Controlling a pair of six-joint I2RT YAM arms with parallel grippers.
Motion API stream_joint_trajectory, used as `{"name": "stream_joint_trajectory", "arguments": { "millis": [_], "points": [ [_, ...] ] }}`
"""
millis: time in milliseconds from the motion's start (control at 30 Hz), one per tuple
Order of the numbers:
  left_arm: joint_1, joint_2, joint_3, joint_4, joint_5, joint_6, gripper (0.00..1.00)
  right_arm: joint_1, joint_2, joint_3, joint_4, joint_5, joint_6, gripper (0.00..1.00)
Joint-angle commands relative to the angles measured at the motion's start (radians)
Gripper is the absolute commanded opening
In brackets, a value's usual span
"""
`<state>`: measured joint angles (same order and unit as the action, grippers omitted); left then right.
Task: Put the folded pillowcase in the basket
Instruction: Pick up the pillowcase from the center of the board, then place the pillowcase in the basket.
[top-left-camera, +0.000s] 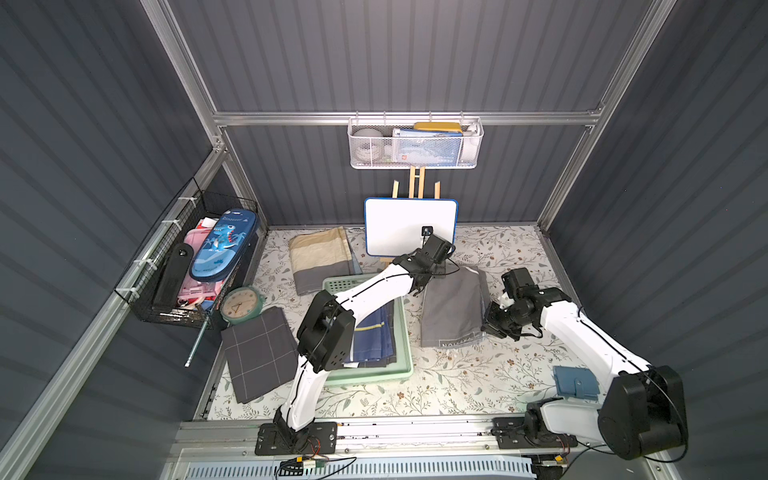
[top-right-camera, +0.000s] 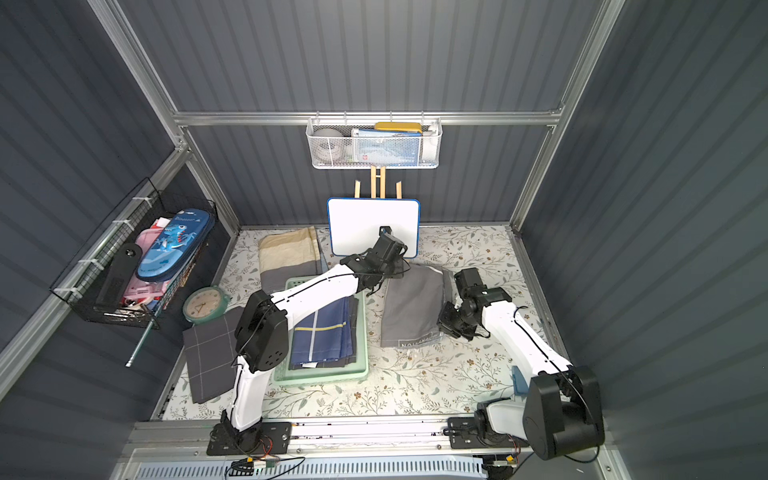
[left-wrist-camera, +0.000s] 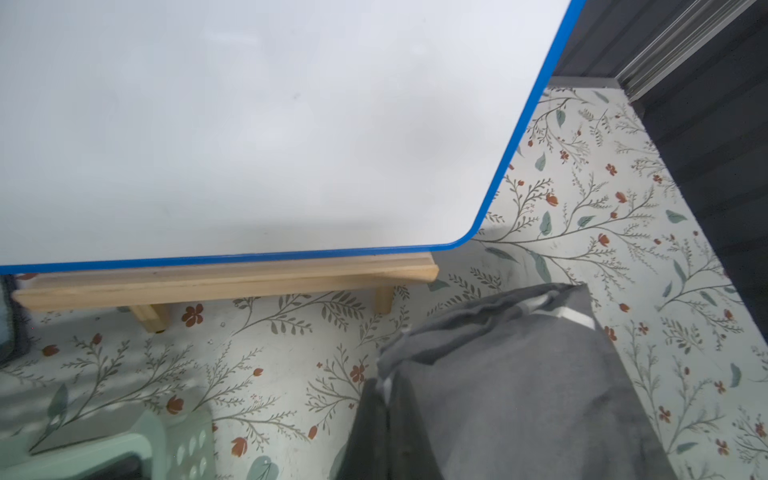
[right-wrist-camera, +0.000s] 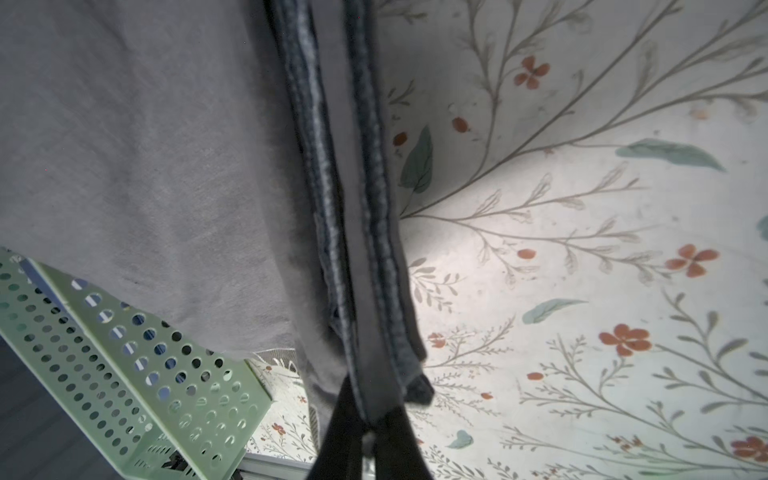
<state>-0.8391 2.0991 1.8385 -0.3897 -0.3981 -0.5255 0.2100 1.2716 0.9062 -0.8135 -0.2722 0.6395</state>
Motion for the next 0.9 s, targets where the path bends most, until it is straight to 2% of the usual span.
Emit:
{"name": "stream_joint_trajectory", "arguments": {
  "millis": [0, 233, 333, 433, 567, 867],
  "points": [
    [-0.002, -0.086, 0.015, -0.051, -0.039, -0.037, 0.0, 0.077, -0.045, 0.08, -0.044, 0.06, 0.071, 0.0],
    [-0.003, -0.226, -0.038, -0.075, -0.092, -0.037, 0.0, 0.244, -0.052, 0.217, -0.078, 0.154, 0.108, 0.0],
    [-0.003, -0.253, -0.04, -0.109, -0.124, -0.126, 0.0, 0.276, -0.042, 0.238, -0.066, 0.163, 0.113, 0.0],
    [-0.001, -0.302, -0.067, -0.138, -0.161, -0.141, 0.0, 0.313, -0.028, 0.266, -0.043, 0.164, 0.12, 0.0],
    [0.023, -0.355, -0.105, -0.226, -0.204, -0.198, 0.0, 0.382, 0.028, 0.322, -0.002, 0.131, 0.139, 0.0],
    [0.128, -0.456, -0.297, -0.364, -0.238, -0.295, 0.0, 0.59, 0.225, 0.43, 0.121, 0.104, 0.18, 0.0]
  ]
}}
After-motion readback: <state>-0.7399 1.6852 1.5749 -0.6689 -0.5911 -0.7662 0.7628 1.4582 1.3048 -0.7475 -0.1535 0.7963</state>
